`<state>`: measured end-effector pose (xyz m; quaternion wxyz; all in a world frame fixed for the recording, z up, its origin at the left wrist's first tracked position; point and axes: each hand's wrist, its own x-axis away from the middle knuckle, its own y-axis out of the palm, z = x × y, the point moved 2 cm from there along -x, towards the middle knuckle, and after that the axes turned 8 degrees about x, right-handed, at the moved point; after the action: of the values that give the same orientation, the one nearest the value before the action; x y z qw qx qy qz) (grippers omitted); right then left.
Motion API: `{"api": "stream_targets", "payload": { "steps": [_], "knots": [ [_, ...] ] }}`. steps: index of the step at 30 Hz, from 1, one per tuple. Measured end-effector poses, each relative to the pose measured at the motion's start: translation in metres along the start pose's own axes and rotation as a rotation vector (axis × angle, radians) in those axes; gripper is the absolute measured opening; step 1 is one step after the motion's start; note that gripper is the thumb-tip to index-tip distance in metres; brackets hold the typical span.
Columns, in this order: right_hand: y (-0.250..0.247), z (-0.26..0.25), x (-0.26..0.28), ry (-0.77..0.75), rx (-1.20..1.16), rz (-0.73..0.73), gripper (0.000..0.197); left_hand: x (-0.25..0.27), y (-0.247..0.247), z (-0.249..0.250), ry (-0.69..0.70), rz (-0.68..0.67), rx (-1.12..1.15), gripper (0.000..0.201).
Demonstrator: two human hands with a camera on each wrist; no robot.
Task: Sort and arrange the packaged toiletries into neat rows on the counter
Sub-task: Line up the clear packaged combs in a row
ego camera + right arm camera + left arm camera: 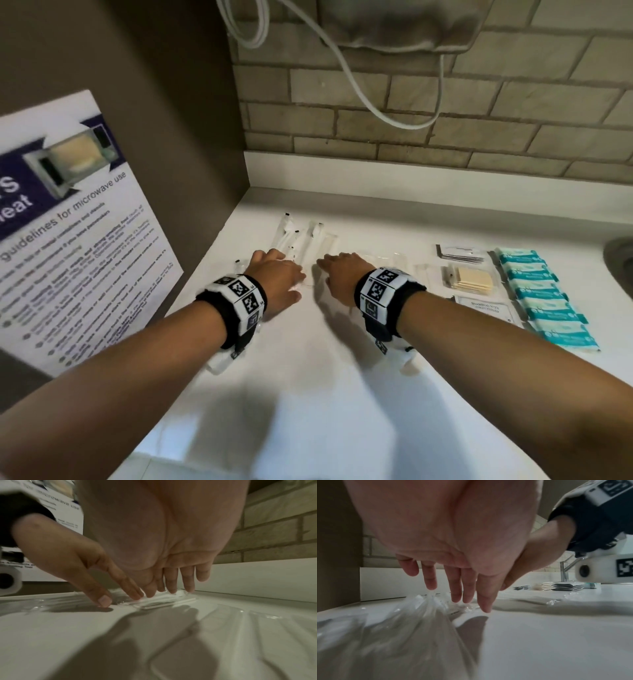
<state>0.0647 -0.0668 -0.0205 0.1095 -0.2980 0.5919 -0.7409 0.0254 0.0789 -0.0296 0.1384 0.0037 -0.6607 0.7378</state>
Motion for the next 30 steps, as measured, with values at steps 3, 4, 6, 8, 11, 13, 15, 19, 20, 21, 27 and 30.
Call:
{"api": "stream_targets", "payload": {
  "steps": [3,4,6,8,11,13,15,19,20,21,27,30],
  "knots": [
    [-0.004,-0.009,-0.014,-0.013,0.0,-0.015,0.042,0.003,-0.001,-0.007,0.021,0.02,0.022,0.044],
    [-0.004,-0.011,-0.016,-0.011,-0.01,-0.022,0.035,0.003,-0.001,-0.009,0.029,0.038,0.038,0.043],
    [-0.001,-0.012,-0.016,-0.006,-0.053,-0.016,0.031,0.0,0.0,-0.013,0.035,0.049,0.079,0.041],
    [0.003,-0.011,-0.014,0.013,-0.088,0.012,0.032,-0.005,0.003,-0.017,0.023,0.035,0.128,0.039],
    [0.008,-0.01,-0.006,0.037,-0.097,0.024,0.032,-0.011,0.005,-0.017,0.011,0.02,0.201,0.04],
    [0.009,-0.011,0.001,0.041,-0.097,0.023,0.032,-0.014,0.004,-0.015,-0.004,0.022,0.264,0.038],
    [0.011,-0.013,0.009,0.049,-0.098,0.033,0.032,-0.015,0.004,-0.012,0.002,0.03,0.307,0.034],
    [0.015,-0.015,0.022,0.075,-0.145,0.057,0.031,-0.015,-0.001,-0.01,0.101,0.074,0.283,0.031],
    [0.015,-0.015,0.023,0.07,-0.155,0.055,0.03,-0.015,-0.002,-0.01,0.103,0.078,0.266,0.037],
    [0.014,-0.015,0.025,0.066,-0.163,0.059,0.03,-0.015,-0.003,-0.01,0.099,0.077,0.235,0.045],
    [0.011,-0.019,0.027,0.092,-0.146,0.116,0.042,-0.012,0.002,-0.009,0.115,-0.028,0.076,0.059],
    [0.015,-0.018,0.03,0.112,-0.127,0.08,0.038,-0.009,0.004,-0.006,0.138,-0.028,0.066,0.057]
  ]
}}
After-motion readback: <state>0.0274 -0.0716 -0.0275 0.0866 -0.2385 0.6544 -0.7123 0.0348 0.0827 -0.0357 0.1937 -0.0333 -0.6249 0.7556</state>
